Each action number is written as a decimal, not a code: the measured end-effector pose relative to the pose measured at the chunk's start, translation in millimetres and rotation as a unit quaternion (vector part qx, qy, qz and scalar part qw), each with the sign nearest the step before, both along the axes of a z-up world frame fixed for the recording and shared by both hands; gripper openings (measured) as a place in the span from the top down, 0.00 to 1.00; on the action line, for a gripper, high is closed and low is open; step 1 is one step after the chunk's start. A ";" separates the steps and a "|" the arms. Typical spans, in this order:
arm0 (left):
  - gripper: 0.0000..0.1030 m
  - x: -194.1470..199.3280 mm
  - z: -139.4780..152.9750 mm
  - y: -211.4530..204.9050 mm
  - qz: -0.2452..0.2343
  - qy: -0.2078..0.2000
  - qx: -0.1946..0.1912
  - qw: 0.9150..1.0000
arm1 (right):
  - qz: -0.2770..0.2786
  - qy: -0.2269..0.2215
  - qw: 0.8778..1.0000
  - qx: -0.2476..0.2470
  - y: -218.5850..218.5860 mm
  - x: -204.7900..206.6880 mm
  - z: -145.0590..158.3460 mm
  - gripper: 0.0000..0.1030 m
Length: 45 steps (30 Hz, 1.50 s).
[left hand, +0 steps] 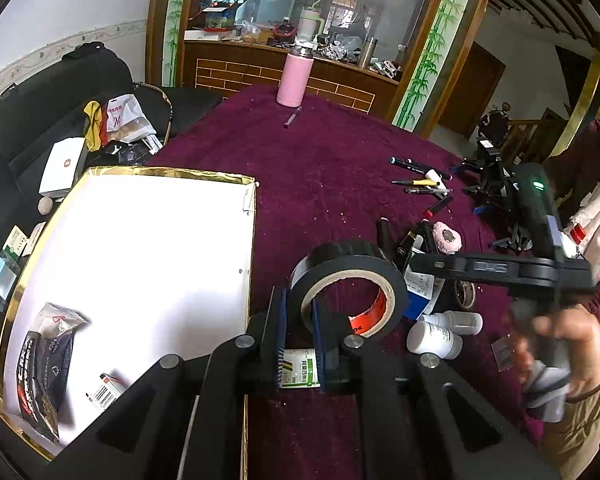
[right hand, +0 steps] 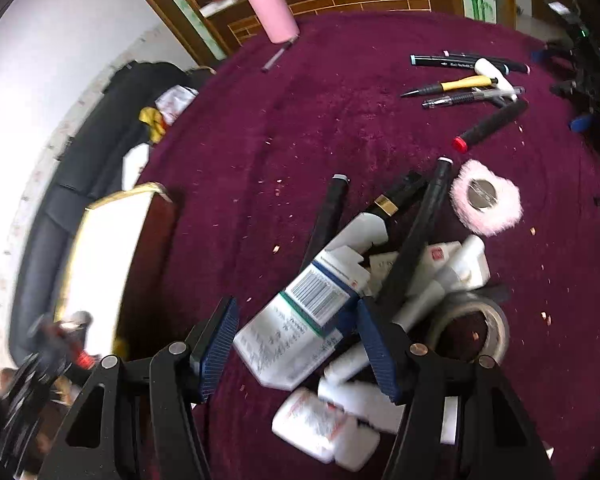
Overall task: Organize objects
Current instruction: 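Lift the black tape roll with the left gripper while the right grasps the blue-white medicine box, then carry the tape roll and blue-white box over the tray and open both grippers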
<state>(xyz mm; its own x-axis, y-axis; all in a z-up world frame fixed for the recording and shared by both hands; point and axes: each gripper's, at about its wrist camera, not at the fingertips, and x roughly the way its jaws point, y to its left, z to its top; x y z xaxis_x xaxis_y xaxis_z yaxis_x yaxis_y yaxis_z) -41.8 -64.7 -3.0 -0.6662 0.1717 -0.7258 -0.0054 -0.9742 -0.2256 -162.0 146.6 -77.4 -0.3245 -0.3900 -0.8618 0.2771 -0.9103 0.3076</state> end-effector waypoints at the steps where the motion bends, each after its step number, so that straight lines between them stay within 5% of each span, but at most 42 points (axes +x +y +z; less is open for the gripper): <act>1: 0.89 0.1 -0.5 -0.1 0.000 -0.001 0.001 1.000 | -0.002 0.004 1.000 0.022 -7.1 -2.1 -3.7 0.36; 5: 0.89 3.2 0.3 -0.8 0.001 0.001 -0.004 1.000 | 0.016 0.012 0.998 0.061 -24.2 -3.7 -17.7 0.41; 7: 0.89 4.4 1.2 -2.9 0.004 0.002 -0.006 1.000 | 0.021 0.030 0.998 0.057 -22.1 0.1 -13.5 0.62; 8: 0.89 4.7 2.0 -4.1 0.006 0.002 -0.007 1.000 | 0.024 0.039 0.998 0.049 -20.0 1.9 -8.3 0.87; 10: 0.89 4.2 2.3 -5.4 0.009 0.001 -0.007 1.000 | 0.035 0.068 0.996 0.040 -17.5 7.9 5.9 0.99; 22: 0.89 5.4 4.0 -2.3 0.004 0.005 -0.011 1.000 | 0.045 0.064 0.997 -0.009 -5.5 17.8 24.0 0.94; 24: 0.89 6.3 3.8 -2.5 0.006 0.004 -0.010 1.000 | 0.042 0.051 0.998 -0.020 -3.2 15.1 20.0 0.73; 25: 0.89 7.0 3.9 -3.1 0.007 0.004 -0.009 1.000 | 0.038 0.045 0.998 -0.026 -2.0 13.6 18.7 0.49; 26: 0.89 7.7 4.3 -3.2 0.008 0.004 -0.009 1.000 | 0.032 0.042 0.998 -0.034 0.8 12.6 17.2 0.37; 32: 0.89 6.3 1.6 -7.9 0.011 0.000 -0.005 1.000 | 0.026 0.010 0.997 -0.075 1.1 6.5 10.8 0.37; 39: 0.89 5.8 -2.8 -17.0 0.016 -0.003 0.001 1.000 | 0.018 -0.009 1.000 0.002 -30.8 -2.2 -18.5 0.37; 45: 0.89 9.5 -3.7 -24.2 0.026 -0.006 0.001 1.000 | 0.030 0.012 0.999 0.037 -45.4 -1.6 -31.4 0.65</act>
<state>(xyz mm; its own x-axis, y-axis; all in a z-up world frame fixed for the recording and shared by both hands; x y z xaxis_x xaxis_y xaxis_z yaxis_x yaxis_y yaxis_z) -32.4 -88.9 -6.6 -0.6662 0.1375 -0.7329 0.0483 -0.9728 -0.2264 -163.6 101.2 -108.9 -0.3237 -0.3452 -0.8809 0.3389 -0.9116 0.2327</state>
